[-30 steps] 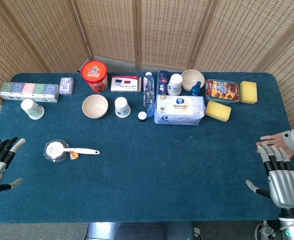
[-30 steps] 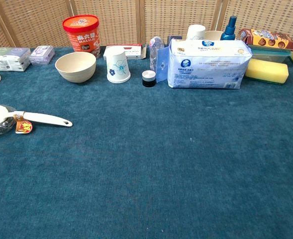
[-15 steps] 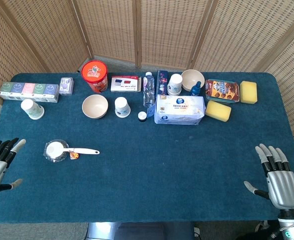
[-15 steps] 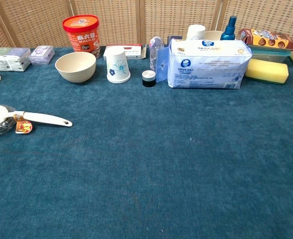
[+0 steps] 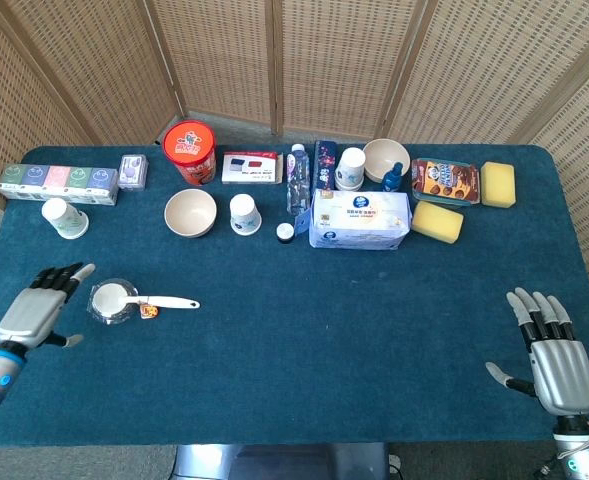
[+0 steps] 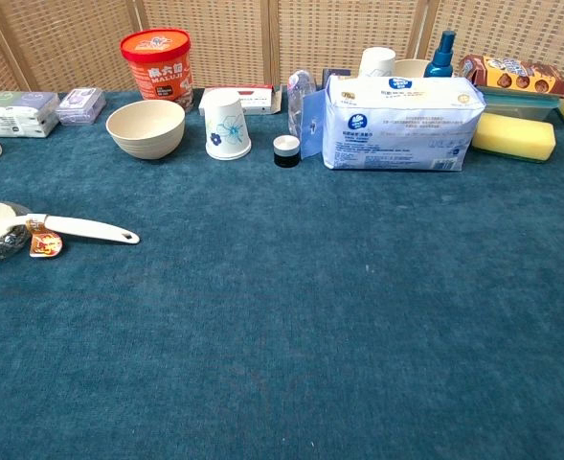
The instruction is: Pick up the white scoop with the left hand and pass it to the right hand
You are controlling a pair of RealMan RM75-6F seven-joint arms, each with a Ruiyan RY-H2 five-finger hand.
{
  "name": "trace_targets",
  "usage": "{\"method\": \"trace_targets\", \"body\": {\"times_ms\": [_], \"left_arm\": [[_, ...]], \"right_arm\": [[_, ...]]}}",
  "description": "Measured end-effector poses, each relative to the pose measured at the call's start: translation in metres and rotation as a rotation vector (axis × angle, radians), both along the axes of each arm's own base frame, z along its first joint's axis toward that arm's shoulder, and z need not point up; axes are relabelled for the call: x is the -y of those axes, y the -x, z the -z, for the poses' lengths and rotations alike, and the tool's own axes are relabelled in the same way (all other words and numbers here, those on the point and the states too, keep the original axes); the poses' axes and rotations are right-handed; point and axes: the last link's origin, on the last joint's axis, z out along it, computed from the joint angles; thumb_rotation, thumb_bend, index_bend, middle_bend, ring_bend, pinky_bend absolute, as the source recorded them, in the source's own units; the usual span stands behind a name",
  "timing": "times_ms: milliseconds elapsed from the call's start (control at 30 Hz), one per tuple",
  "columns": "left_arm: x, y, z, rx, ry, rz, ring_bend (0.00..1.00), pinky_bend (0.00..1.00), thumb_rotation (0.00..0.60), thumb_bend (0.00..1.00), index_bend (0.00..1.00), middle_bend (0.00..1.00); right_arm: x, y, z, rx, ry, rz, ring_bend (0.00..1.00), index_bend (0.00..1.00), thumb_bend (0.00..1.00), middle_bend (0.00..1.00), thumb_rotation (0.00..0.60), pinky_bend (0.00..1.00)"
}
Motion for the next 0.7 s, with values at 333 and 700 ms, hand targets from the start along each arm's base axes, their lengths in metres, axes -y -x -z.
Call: {"method": "trace_targets", "body": {"times_ms": [333,700], "left_arm": [[-0.034,-0.007,0.041,-0.038,0.064,-0.048,0.00,0.00,0.600,0.00,0.00,0.00],[-0.045,-0.015,0.054,-0.066,0.073,-0.076,0.04,0.14,0.600,0.00,0.10,0.11]], "right_arm": [[0.001,0.001,-0.001,0.004,0.010,0.008,0.00,0.00,0.00,0.00,0.509,0.00],[0.001,0.001,0.000,0.004,0.001,0.007,0.00,0.00,0.00,0.00,0.511,0.00]]}}
